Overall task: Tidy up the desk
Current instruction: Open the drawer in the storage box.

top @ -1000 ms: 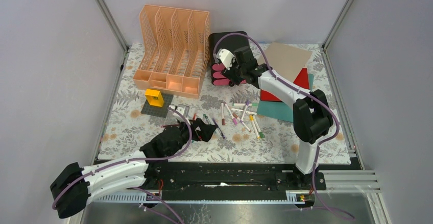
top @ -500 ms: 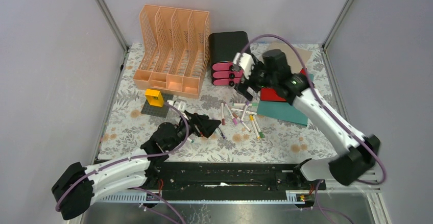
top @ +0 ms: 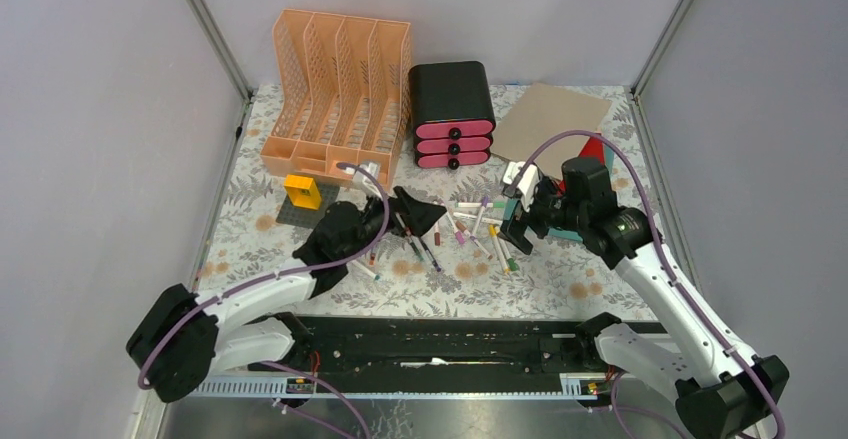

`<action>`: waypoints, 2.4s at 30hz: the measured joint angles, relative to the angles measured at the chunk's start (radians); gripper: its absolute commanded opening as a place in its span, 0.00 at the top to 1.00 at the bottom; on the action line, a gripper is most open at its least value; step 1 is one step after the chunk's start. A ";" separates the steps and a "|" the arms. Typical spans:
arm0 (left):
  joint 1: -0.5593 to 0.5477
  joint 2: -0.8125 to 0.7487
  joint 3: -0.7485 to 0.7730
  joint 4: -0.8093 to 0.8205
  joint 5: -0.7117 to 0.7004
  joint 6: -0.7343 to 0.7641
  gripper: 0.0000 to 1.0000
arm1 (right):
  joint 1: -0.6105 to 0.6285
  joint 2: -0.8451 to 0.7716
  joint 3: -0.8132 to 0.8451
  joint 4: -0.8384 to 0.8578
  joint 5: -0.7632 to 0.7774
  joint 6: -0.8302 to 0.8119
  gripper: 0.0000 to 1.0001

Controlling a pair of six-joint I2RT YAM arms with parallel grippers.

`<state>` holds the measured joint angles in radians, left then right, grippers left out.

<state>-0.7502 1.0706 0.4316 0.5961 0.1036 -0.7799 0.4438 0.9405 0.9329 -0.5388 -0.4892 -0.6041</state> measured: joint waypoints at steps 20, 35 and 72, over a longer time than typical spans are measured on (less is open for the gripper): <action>0.051 0.328 0.224 -0.105 -0.119 0.046 0.01 | -0.069 0.098 -0.103 0.191 0.304 0.037 0.00; 0.062 0.617 0.359 -0.012 -0.179 -0.041 0.02 | -0.124 0.153 -0.113 0.238 0.360 0.052 0.00; 0.166 0.980 0.593 0.244 -0.184 -0.321 0.37 | -0.126 0.171 -0.113 0.237 0.373 0.053 0.01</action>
<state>-0.5842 2.0510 1.0248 0.8402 -0.0807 -1.1011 0.3183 1.1110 0.8196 -0.3016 -0.1162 -0.5514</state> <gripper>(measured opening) 0.634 0.994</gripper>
